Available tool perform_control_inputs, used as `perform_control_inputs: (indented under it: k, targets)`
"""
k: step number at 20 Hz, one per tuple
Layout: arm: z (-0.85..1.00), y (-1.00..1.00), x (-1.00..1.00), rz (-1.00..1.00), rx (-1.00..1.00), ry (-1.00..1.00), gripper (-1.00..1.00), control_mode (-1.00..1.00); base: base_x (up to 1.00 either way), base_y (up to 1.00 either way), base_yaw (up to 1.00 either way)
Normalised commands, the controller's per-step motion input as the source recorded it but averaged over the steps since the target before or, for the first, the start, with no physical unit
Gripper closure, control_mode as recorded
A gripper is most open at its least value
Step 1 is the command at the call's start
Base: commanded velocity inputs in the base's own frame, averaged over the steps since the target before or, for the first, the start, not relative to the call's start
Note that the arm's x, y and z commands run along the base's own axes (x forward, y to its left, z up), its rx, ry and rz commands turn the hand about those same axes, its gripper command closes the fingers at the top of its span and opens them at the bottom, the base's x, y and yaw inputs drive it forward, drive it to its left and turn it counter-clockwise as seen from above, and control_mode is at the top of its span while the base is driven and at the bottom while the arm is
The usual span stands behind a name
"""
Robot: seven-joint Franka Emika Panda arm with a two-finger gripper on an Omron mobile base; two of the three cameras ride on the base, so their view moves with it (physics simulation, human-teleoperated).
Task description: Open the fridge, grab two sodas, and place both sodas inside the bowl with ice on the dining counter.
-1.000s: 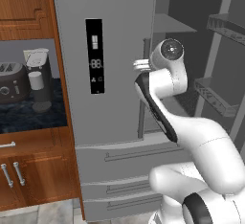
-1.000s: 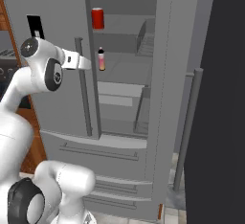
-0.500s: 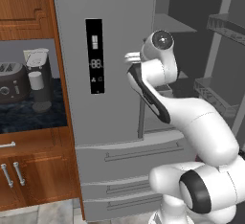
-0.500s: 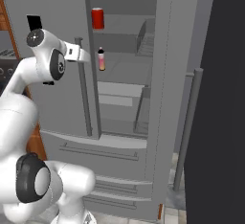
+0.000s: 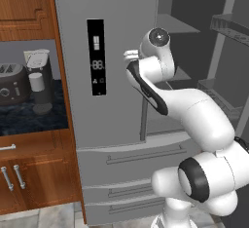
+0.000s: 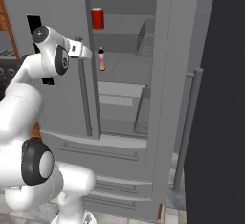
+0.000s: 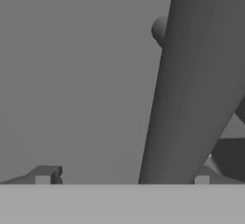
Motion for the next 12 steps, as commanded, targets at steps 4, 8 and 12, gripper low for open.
perform_control_inputs:
  k: [4,8,12]
  targets:
    - [0.0,-0.22,0.08,0.0,0.0,0.0,-1.0,-1.0,0.0,0.0,0.0]
    - [0.0,-0.15,0.08,0.0,0.0,0.0,-1.0,-1.0,0.0,0.0,0.0]
    - [0.0,-0.21,0.12,0.0,0.0,0.0,-1.0,-1.0,0.0,0.0,0.0]
